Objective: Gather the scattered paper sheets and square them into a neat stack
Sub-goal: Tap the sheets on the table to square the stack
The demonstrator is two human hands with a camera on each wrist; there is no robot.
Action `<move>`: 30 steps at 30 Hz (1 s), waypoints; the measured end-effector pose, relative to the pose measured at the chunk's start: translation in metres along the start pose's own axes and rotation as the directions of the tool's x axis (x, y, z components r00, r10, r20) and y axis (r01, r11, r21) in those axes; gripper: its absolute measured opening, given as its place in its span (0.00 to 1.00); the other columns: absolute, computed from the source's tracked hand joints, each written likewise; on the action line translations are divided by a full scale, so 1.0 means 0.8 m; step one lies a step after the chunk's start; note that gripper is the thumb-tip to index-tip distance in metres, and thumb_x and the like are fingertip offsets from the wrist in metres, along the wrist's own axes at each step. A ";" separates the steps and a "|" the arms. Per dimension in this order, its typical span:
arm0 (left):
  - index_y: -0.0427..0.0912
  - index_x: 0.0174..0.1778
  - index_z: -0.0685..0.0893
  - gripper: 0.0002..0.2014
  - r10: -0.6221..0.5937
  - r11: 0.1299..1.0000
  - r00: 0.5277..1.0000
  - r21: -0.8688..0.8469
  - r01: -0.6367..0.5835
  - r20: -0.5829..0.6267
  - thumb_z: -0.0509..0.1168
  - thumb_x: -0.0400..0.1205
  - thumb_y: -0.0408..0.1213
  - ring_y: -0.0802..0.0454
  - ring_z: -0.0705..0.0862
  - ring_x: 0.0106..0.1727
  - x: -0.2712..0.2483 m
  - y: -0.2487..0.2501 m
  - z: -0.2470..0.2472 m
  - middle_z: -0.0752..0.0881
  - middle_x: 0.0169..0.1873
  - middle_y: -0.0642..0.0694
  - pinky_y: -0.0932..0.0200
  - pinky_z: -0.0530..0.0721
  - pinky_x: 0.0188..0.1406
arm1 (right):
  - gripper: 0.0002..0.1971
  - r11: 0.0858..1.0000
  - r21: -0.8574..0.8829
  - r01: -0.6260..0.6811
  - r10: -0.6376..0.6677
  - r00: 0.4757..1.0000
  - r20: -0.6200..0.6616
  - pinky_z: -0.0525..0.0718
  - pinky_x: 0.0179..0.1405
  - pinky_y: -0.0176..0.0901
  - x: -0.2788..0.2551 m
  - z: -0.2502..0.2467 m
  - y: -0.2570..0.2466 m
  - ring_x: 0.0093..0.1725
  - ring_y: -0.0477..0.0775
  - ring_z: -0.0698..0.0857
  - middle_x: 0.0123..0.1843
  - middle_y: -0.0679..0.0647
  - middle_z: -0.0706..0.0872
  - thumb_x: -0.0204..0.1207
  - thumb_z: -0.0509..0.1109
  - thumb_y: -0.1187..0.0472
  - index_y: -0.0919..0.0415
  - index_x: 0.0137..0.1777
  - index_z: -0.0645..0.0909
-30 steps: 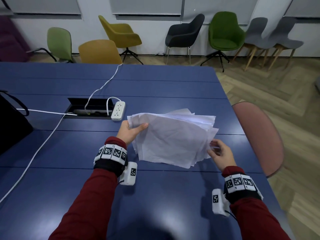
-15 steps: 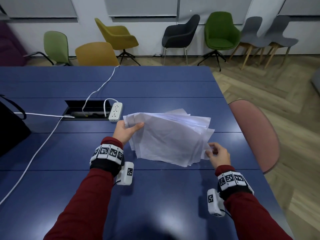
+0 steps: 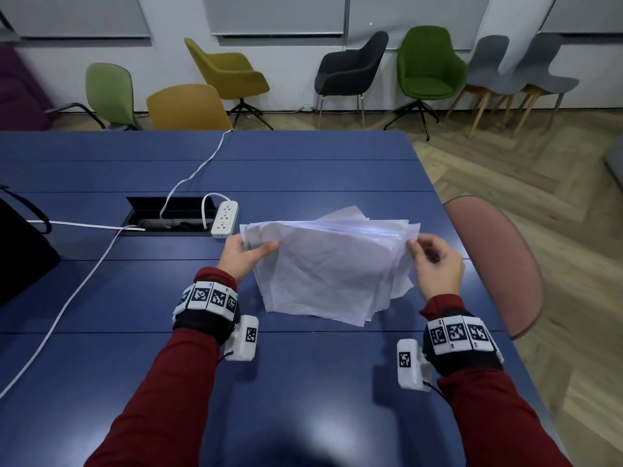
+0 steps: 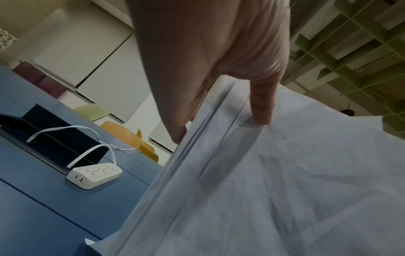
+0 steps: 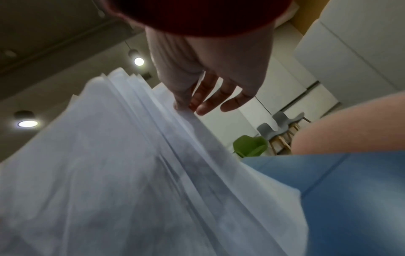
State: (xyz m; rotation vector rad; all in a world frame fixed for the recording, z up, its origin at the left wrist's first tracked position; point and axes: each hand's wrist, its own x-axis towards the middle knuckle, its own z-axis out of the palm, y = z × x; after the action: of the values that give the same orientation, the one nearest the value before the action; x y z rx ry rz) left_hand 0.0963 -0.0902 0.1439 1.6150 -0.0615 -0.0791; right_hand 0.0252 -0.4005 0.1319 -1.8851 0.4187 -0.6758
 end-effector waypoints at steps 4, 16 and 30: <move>0.40 0.41 0.86 0.07 -0.008 1.000 1.000 0.007 0.008 0.004 0.70 0.75 0.23 0.65 0.90 0.35 0.001 0.000 0.002 0.92 0.30 0.58 0.71 0.87 0.36 | 0.05 0.986 0.011 0.164 -0.160 0.975 -0.153 0.78 0.46 0.32 0.011 -0.009 -0.047 0.41 0.43 0.79 0.41 0.51 0.84 0.79 0.65 0.64 0.62 0.47 0.82; 0.43 0.40 0.88 0.09 -0.023 0.997 0.998 0.076 0.019 0.052 0.73 0.72 0.24 0.61 0.90 0.37 0.002 -0.002 -0.003 0.91 0.32 0.55 0.63 0.89 0.43 | 0.19 0.800 -0.299 0.521 -0.541 0.841 0.017 0.83 0.39 0.55 0.025 0.019 -0.126 0.41 0.63 0.84 0.41 0.55 0.86 0.64 0.55 0.71 0.57 0.48 0.84; 0.42 0.44 0.87 0.09 0.011 0.998 0.998 0.069 -0.015 0.054 0.71 0.75 0.23 0.62 0.89 0.38 -0.008 0.001 0.009 0.91 0.37 0.52 0.65 0.87 0.43 | 0.12 0.668 -0.336 0.664 -0.523 0.740 0.422 0.65 0.51 0.45 -0.021 0.074 -0.138 0.53 0.53 0.81 0.53 0.42 0.89 0.79 0.62 0.52 0.45 0.56 0.84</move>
State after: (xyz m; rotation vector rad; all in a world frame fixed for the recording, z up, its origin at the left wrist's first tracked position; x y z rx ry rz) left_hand 0.0891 -0.0969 0.1445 1.6816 -0.1175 -0.1117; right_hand 0.0469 -0.3042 0.2111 -2.5883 -0.3057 -0.7448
